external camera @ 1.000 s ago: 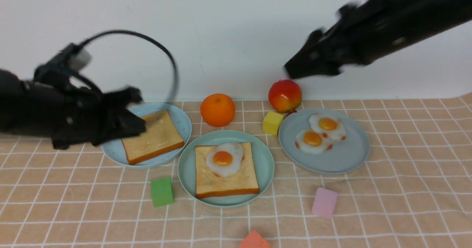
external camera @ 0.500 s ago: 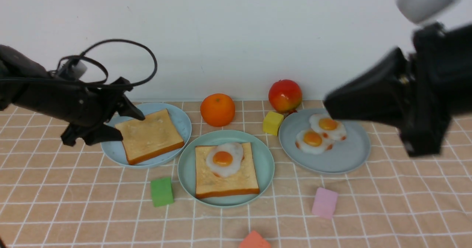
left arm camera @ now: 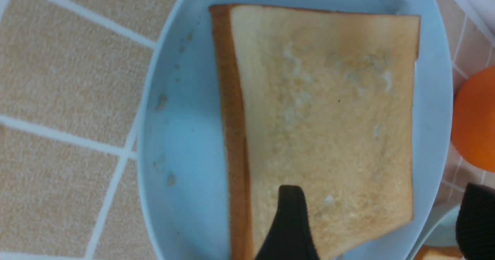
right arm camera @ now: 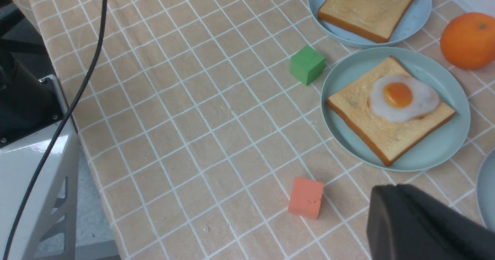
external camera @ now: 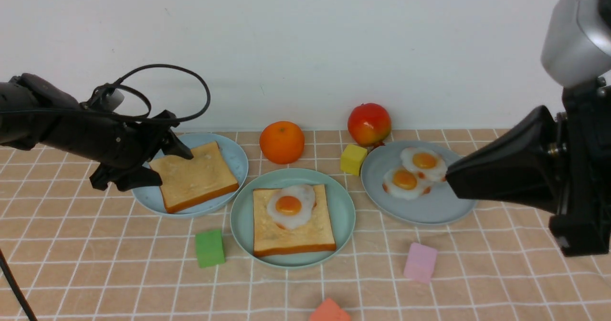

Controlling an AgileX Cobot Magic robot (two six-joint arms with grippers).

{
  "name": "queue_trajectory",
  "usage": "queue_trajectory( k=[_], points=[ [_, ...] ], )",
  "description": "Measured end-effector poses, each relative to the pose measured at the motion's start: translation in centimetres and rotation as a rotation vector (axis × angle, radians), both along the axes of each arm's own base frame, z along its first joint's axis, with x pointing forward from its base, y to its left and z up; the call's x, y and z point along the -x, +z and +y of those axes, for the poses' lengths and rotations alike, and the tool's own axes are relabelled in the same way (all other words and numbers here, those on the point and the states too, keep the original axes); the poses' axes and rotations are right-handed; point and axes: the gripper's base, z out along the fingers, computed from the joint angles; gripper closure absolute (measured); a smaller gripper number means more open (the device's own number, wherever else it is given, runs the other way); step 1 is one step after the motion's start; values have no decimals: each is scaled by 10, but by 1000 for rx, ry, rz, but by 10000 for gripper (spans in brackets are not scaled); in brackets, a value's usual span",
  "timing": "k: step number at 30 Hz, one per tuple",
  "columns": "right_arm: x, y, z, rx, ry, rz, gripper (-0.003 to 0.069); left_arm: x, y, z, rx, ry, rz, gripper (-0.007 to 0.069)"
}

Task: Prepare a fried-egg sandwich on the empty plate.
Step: Use the left arm to grab a slice of bread

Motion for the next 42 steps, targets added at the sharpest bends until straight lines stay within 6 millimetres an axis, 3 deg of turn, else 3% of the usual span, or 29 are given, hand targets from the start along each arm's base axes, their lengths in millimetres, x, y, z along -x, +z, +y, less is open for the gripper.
queue_trajectory(
  k=[7, 21, 26, 30, 33, 34, 35, 37, 38, 39, 42],
  points=[
    [0, 0, 0, -2, 3, 4, 668, -2, -11, 2, -24, -6, 14, 83],
    [1, 0, 1, -14, 8, 16, 663, -3, -13, 5, -76, -19, 1, 83],
    [2, 1, 2, -24, 10, 21, 662, -6, -27, 5, -61, -3, 29, 104],
    [2, 1, 2, -27, 10, 22, 659, -7, -33, 4, -50, 7, 39, 165],
    [2, 1, 2, -33, 11, 24, 658, -7, -33, 5, -57, 2, 37, 281],
    [2, 1, 2, -34, 12, 25, 658, -7, -33, 5, -60, -3, 36, 353],
    [2, 2, 2, -36, 12, 26, 658, -7, -33, 5, -62, -5, 35, 364],
    [3, 2, 3, -39, 17, 32, 657, -6, -34, 6, -56, -10, 44, 495],
    [3, 1, 3, -40, 19, 35, 656, -6, -33, 6, -55, -11, 44, 505],
    [4, 1, 3, -42, 26, 44, 657, -5, -30, 8, -51, -13, 45, 580],
    [5, 1, 3, -42, 36, 57, 655, -2, -18, 11, -56, -21, 27, 620]
  ],
)
